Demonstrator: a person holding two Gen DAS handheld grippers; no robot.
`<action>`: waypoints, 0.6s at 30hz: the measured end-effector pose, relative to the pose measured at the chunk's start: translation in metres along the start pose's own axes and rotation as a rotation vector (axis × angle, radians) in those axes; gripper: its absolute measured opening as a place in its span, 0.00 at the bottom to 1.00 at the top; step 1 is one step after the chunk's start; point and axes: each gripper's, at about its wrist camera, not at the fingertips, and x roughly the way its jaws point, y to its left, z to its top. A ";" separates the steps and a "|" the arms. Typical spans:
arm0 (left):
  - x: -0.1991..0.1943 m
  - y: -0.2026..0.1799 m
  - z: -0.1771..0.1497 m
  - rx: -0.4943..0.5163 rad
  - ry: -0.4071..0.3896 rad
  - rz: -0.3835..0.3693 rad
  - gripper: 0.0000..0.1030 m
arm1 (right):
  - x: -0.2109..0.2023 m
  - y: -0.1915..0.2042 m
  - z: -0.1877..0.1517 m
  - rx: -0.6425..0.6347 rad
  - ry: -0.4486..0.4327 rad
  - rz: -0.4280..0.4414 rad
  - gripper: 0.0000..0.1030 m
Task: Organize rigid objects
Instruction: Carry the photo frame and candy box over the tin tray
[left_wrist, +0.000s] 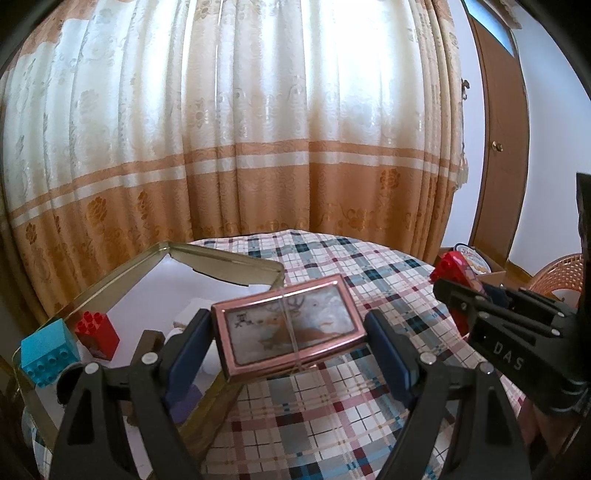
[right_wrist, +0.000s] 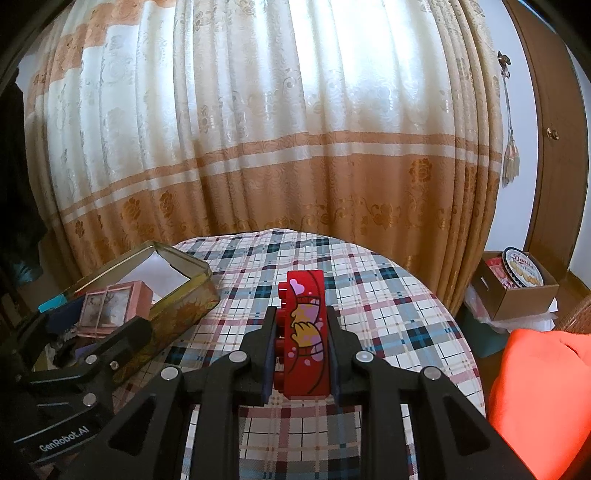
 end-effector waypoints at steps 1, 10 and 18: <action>-0.001 0.001 0.000 -0.003 -0.002 -0.002 0.81 | 0.000 0.000 0.000 0.000 0.001 -0.001 0.24; -0.019 0.009 0.010 -0.013 -0.029 -0.013 0.81 | 0.001 0.002 0.002 -0.002 0.011 0.004 0.24; -0.032 0.034 0.022 -0.040 -0.024 0.029 0.81 | 0.002 0.023 0.015 -0.027 0.018 0.071 0.24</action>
